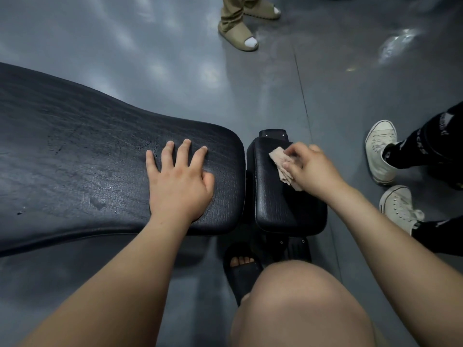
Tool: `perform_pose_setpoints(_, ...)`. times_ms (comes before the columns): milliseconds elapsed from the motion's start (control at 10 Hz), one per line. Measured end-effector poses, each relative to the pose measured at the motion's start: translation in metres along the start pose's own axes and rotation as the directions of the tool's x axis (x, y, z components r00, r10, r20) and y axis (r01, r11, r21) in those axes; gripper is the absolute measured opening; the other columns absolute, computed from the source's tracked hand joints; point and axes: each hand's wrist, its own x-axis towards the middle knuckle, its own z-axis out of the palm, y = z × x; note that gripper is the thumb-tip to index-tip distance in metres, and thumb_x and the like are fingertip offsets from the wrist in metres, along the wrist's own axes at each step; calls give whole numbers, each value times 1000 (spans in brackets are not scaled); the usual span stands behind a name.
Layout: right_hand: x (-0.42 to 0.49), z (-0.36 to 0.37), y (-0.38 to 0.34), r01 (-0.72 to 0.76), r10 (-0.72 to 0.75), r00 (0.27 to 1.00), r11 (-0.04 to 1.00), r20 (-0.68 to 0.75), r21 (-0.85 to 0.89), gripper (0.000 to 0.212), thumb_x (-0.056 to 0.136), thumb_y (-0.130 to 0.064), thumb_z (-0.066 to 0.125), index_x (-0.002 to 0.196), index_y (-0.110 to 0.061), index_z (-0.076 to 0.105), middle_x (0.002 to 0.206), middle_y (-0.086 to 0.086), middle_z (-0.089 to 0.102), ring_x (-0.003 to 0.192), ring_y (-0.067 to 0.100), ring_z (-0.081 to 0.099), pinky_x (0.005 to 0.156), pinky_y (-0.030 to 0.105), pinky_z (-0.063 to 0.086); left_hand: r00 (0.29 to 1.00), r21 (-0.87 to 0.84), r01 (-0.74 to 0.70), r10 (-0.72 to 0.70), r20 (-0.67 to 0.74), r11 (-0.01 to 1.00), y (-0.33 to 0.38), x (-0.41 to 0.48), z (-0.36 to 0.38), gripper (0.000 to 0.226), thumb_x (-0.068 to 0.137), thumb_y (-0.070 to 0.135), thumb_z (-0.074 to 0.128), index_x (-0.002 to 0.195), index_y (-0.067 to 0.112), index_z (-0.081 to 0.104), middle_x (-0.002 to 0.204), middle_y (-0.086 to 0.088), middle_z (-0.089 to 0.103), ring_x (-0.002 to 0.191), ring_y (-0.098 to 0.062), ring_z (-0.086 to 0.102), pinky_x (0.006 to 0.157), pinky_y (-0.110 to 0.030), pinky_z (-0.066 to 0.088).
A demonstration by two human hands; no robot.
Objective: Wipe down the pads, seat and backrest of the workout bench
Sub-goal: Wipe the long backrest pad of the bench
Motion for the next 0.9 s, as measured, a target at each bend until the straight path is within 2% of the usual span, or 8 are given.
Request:
perform_pose_setpoints(100,-3,4,-2,139,-157,982,978,-107,-157,20,88,-34,72,104,-23,67,109,2,48,104,31,45,87,34,35,1000,-5,1,-1,4,1000,0,0,0,57,91,46,33,147,38,39,160,0,34,148,-30,23,118,-64,11)
perform_pose_setpoints(200,3,11,-6,162,-164,986,985,-34,-52,27,91,-31,70,108,-13,61,105,7,59,101,31,54,80,29,35,1000,-6,0,0,0,1000,-1,0,1,56,92,47,33,147,38,39,160,0,34,148,-30,23,118,-64,11)
perform_pose_setpoints(300,5,17,-11,102,-102,995,994,12,-33,39,89,-50,68,107,-18,55,106,3,59,97,24,54,80,32,43,1000,-9,3,-3,-3,1000,-1,0,1,56,92,47,32,147,39,38,160,0,34,148,-30,23,118,-64,11)
perform_pose_setpoints(400,3,20,-14,174,-184,982,969,-40,-172,31,92,-49,61,99,-19,59,98,6,60,96,32,54,81,41,49,1000,-17,2,-2,-6,1000,0,0,1,56,92,46,32,147,39,39,160,0,34,148,-30,22,118,-64,11)
perform_pose_setpoints(600,9,-1,-11,190,-191,913,981,-360,-39,15,93,-19,56,92,-6,64,92,15,56,86,35,55,77,35,40,1000,-21,1,-1,-6,1000,-1,0,1,56,92,46,34,147,38,39,160,0,34,148,-30,22,118,-64,10)
perform_pose_setpoints(700,-3,-8,-20,415,-418,877,907,-237,-65,16,88,-4,55,99,-8,65,95,7,57,88,19,55,88,35,49,1000,-23,0,0,-9,1000,0,0,1,56,92,46,35,147,38,40,160,0,34,148,-31,22,118,-64,11)
perform_pose_setpoints(800,-25,0,-22,486,-486,871,874,73,30,15,94,-26,61,92,-13,69,86,-7,57,85,1,53,95,33,50,1000,-24,0,-1,-9,1000,0,0,2,56,92,46,35,147,38,40,160,0,34,148,-31,22,118,-64,10)
perform_pose_setpoints(900,-24,1,-17,337,-340,940,938,26,83,28,97,-46,50,90,-21,61,86,-7,57,83,13,56,82,39,50,1000,-24,1,-1,-8,1000,0,0,2,56,92,46,35,147,38,39,160,0,34,148,-31,22,118,-64,10)
